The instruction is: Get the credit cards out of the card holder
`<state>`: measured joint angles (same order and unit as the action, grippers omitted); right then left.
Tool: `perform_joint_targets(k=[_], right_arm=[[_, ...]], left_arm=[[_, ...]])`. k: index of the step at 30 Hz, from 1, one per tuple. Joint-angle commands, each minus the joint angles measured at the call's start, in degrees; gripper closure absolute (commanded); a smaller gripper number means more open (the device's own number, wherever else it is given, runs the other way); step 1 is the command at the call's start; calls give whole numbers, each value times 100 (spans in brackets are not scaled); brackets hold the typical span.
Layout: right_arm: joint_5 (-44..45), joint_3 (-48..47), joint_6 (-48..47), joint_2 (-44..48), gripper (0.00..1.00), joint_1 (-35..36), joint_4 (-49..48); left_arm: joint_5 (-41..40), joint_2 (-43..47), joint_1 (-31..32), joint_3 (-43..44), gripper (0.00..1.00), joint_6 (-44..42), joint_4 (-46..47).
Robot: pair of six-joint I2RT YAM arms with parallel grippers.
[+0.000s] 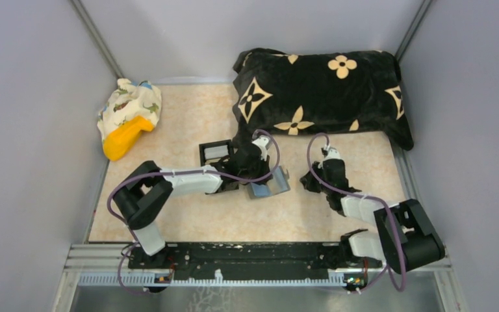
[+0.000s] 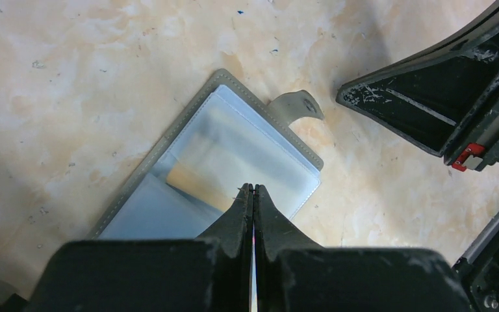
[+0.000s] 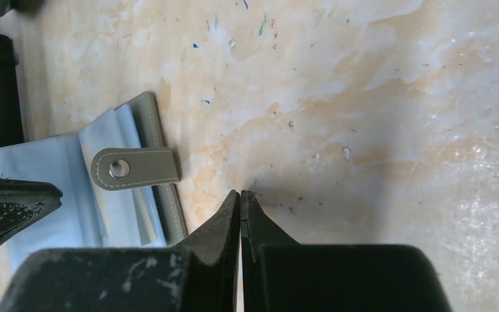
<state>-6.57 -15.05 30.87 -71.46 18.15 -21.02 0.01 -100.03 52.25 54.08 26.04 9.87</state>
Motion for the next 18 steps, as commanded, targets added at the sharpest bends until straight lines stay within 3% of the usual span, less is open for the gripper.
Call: perform_joint_targets(k=[1, 4, 5, 9, 11, 18], right_arm=[[-86, -41, 37, 260, 100, -85, 0], [-230, -36, -138, 557, 100, -91, -77], [-251, -34, -207, 683, 95, -85, -86], [-320, -24, -457, 1170, 60, -71, -46], [-347, -50, -576, 1291, 51, -31, -2], [343, -604, -1090, 930, 47, 864, 369]], left_arm=[[148, 245, -15, 145, 100, -50, -186], [135, 392, -15, 79, 99, 21, -395], [115, 431, -19, 45, 99, 57, -456], [37, 474, -14, -143, 99, 175, -469], [30, 387, -15, -163, 99, 190, -464], [153, 83, -14, -91, 99, 239, -423]])
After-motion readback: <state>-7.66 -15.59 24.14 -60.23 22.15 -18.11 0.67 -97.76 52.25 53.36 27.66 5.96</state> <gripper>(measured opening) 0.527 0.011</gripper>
